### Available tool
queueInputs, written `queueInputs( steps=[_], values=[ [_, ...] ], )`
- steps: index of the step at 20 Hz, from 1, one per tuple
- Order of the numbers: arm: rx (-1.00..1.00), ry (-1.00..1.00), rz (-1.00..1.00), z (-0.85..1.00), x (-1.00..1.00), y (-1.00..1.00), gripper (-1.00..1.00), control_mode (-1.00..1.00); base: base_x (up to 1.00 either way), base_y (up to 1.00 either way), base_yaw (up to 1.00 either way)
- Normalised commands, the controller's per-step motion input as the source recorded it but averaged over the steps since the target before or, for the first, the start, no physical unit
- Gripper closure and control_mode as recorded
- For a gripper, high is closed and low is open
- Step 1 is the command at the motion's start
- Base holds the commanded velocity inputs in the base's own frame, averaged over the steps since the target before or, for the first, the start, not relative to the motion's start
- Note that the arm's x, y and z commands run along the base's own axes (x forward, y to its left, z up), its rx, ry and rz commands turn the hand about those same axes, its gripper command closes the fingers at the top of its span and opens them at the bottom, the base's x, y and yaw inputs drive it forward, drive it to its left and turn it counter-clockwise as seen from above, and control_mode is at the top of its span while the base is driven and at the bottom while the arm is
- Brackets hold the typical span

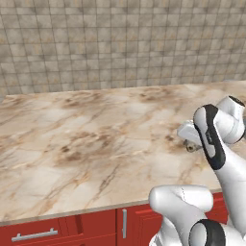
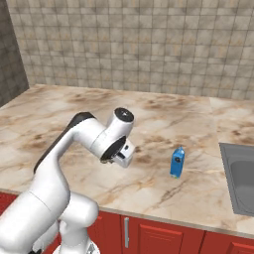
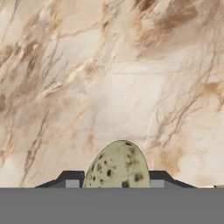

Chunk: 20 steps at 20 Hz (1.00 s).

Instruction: Gather the eggs and milk located in the vicinity of the sink area and place them right next to the bowl.

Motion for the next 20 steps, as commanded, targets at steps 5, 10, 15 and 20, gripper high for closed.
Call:
queueInputs(
  steps=[5, 10, 15, 20],
  values=[
    [-0.05, -0.31, 0.04, 0.46, -0.57, 0.03, 1.00, -1.00, 0.00, 0.00, 0.00],
    [-0.08, -0.24, 0.04, 0.14, -0.45, 0.13, 1.00, -1.00, 0.00, 0.00, 0.00],
    [-0.04, -0.09, 0.02, 0.00, -0.22, 0.04, 1.00, -1.00, 0.00, 0.00, 0.00],
    [0.00, 0.00, 0.00, 0.00, 0.00, 0.00, 1.00, 1.00, 0.00, 0.00, 0.00]
  ],
)
